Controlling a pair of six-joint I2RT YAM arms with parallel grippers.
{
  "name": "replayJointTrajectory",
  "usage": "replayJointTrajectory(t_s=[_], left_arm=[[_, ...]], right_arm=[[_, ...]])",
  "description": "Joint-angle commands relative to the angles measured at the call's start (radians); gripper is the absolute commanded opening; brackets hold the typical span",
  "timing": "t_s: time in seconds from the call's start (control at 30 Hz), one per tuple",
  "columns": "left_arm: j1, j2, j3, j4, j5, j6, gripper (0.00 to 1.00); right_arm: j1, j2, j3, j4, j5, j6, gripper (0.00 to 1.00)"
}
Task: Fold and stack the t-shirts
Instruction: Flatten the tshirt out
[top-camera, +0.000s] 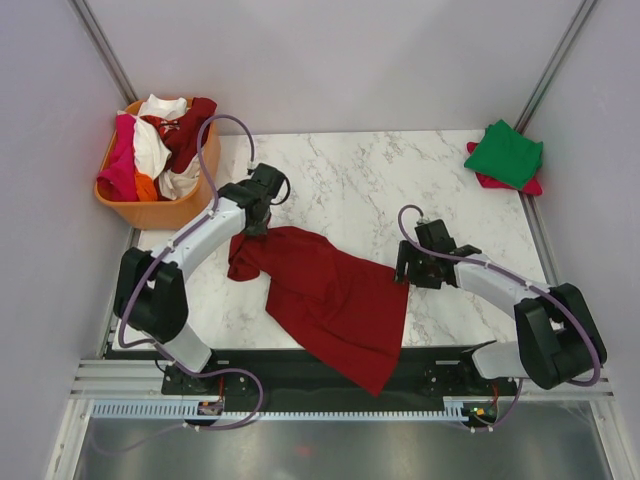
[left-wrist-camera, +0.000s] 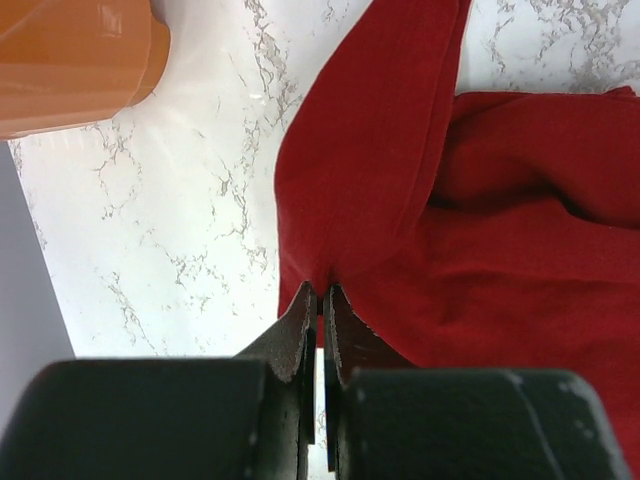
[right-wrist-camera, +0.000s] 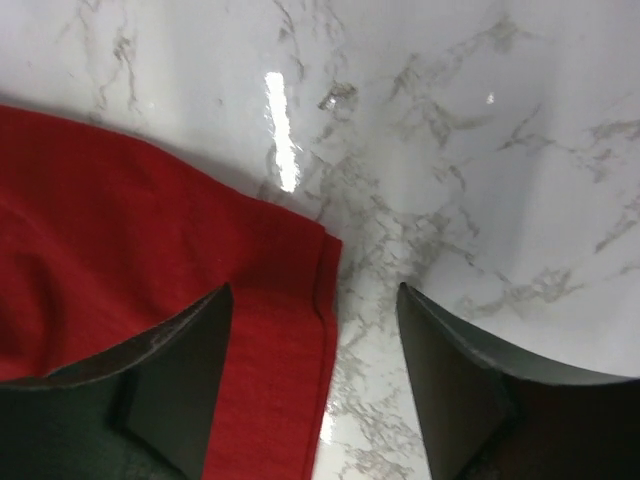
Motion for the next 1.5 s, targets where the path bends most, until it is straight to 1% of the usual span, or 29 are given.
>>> replayJointTrajectory(t_s=[0.0,0.03,0.07,0.13,0.23,0.27,0.37,0.4,0.43,0.47,0.5,0.53,0.57,0.6,0.63,0.7,0.9,0.97,1.1,1.13,1.17,1.2,1.23,1.27,1.3,1.33,1.37,1.43,1.47], left_arm=[[-0.003,-0.049,-0.004,0.044,-0.019,0.024,0.02],[-0.003,-0.052,-0.006,0.044,-0.019,0.024,0.02],[-0.003,-0.058,-0.007,0.045,-0.018,0.024,0.02],[-0.001,-0.064,-0.009,0.047,-0.016,0.026,0.02],[0.000,-0.072,-0.003,0.048,-0.018,0.026,0.02],[0.000,-0.073,0.000,0.051,-0.022,0.027,0.02],[0.000,-0.107,0.033,0.047,-0.035,0.032,0.02],[0.000,-0.128,0.043,0.045,-0.036,0.032,0.02],[0.000,-0.169,0.071,0.045,-0.036,0.032,0.02],[0.000,-0.200,0.089,0.045,-0.036,0.032,0.02],[0.000,-0.226,0.124,0.045,-0.036,0.032,0.02],[0.000,-0.287,0.143,0.015,-0.035,0.027,0.02],[0.000,-0.317,0.161,0.010,-0.029,0.024,0.02],[0.000,-0.348,0.195,0.012,-0.021,0.033,0.02],[0.000,-0.412,0.212,0.012,-0.015,0.038,0.02],[0.000,-0.467,0.259,0.013,0.002,0.053,0.02],[-0.001,-0.621,0.355,0.012,0.082,0.063,0.02],[-0.001,-0.671,0.364,0.015,0.115,0.063,0.02],[-0.001,-0.745,0.334,0.016,0.122,0.079,0.02],[-0.001,-0.754,0.321,0.015,0.113,0.080,0.02],[-0.001,-0.768,0.304,0.012,0.110,0.080,0.02],[-0.001,-0.794,0.266,0.006,0.108,0.073,0.02],[-0.001,-0.809,0.246,0.004,0.105,0.067,0.02],[-0.001,-0.825,0.225,-0.001,0.100,0.061,0.02],[0.000,-0.855,0.173,-0.001,0.100,0.061,0.02],[-0.001,-0.871,0.140,-0.001,0.100,0.061,0.02],[-0.001,-0.882,0.069,-0.010,0.091,0.038,0.02],[-0.001,-0.911,-0.005,-0.013,0.068,0.021,0.02],[0.000,-0.920,-0.082,-0.013,0.073,0.001,0.02]], right_arm=[[0.001,0.050,-0.016,0.108,-0.105,0.039,0.72],[-0.001,0.056,-0.022,0.119,-0.113,0.042,0.68],[-0.001,0.062,-0.023,0.127,-0.122,0.044,0.60],[0.001,0.076,-0.023,0.148,-0.130,0.041,0.52],[0.001,0.108,0.004,0.164,-0.138,0.028,0.19],[0.001,0.116,0.017,0.164,-0.144,0.018,0.00],[-0.001,0.105,0.110,0.116,-0.132,-0.011,0.00],[0.001,0.075,0.150,0.052,-0.115,-0.021,0.00],[0.001,0.056,0.237,0.018,-0.096,-0.030,0.00],[0.001,0.033,0.285,-0.018,-0.040,-0.050,0.00],[0.001,-0.016,0.384,-0.096,-0.012,-0.059,0.00],[-0.001,-0.043,0.433,-0.133,0.011,-0.067,0.00],[0.001,-0.070,0.478,-0.167,0.086,-0.073,0.00],[-0.001,-0.124,0.562,-0.227,0.120,-0.085,0.00],[0.001,-0.151,0.599,-0.255,0.151,-0.090,0.00],[-0.001,-0.229,0.677,-0.314,0.221,-0.101,0.00],[-0.001,-0.335,0.774,-0.459,0.254,-0.093,0.00],[0.001,-0.385,0.770,-0.483,0.251,-0.087,0.00],[-0.001,-0.468,0.712,-0.523,0.269,-0.073,0.00],[-0.001,-0.481,0.696,-0.537,0.272,-0.065,0.05],[-0.001,-0.501,0.678,-0.566,0.272,-0.043,0.17],[-0.001,-0.508,0.631,-0.582,0.277,-0.029,0.42],[-0.001,-0.518,0.600,-0.595,0.284,-0.009,0.93],[0.001,-0.542,0.562,-0.605,0.287,0.011,0.98],[-0.001,-0.557,0.476,-0.597,0.292,0.045,0.98],[0.001,-0.568,0.437,-0.589,0.289,0.060,0.98],[-0.001,-0.576,0.379,-0.564,0.277,0.068,0.98],[0.001,-0.571,0.337,-0.527,0.274,0.082,0.98],[-0.001,-0.556,0.305,-0.476,0.274,0.083,0.98]])
